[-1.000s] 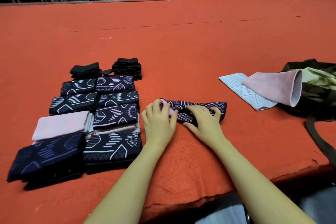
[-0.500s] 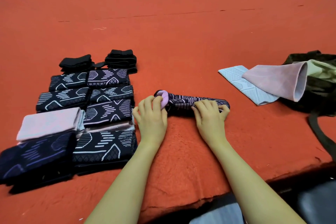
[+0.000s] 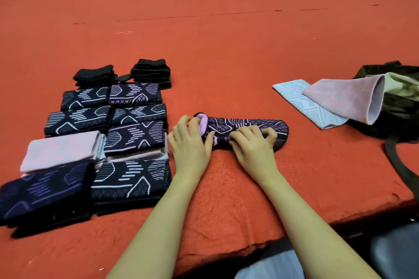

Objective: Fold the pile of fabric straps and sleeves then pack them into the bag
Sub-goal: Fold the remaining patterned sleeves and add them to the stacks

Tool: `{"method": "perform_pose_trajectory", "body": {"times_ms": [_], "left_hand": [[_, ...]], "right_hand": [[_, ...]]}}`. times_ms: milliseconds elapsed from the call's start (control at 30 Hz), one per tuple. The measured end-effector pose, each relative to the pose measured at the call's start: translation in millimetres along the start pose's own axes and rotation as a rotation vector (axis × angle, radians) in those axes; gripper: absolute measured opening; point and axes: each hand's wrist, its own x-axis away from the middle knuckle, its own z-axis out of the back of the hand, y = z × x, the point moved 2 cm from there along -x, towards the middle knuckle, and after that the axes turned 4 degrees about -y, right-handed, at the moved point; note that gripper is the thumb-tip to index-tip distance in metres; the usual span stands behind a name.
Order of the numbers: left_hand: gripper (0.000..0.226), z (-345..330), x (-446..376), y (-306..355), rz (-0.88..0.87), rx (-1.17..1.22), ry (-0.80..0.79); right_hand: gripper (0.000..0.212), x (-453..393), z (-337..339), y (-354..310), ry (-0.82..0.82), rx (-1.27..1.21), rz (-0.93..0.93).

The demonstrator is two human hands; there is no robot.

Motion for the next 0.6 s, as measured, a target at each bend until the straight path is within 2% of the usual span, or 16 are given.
{"method": "perform_pose_trajectory", "body": {"times_ms": [100, 300, 400, 467, 533, 600], "left_hand": [[0.029, -0.7, 1.6, -3.5, -0.011, -0.033, -0.019], [0.032, 10.6, -0.2, 5.8, 0.063, -0.129, -0.157], [0.032, 23.7, -1.7, 10.6, 0.045, -0.173, -0.146], [0.024, 29.2, -1.3, 7.7, 0.036, -0.234, -0.151], [0.014, 31.5, 2.5, 4.3, 0.027, -0.298, -0.227], [0.015, 33.2, 12.6, 4.0, 0.037, -0.371, -0.328]], "right_hand": [[0.012, 1.4, 1.1, 0.0, -0.018, -0.058, -0.002], [0.014, 3.6, 8.9, 1.6, -0.074, -0.183, -0.029], [0.014, 7.5, 14.5, 3.6, -0.099, -0.226, -0.054], [0.015, 12.0, 18.4, 3.0, -0.104, -0.219, -0.047], [0.016, 15.7, 22.2, 3.1, -0.100, -0.186, -0.060], [0.017, 20.0, 25.8, 2.0, -0.100, -0.143, -0.060]]}}
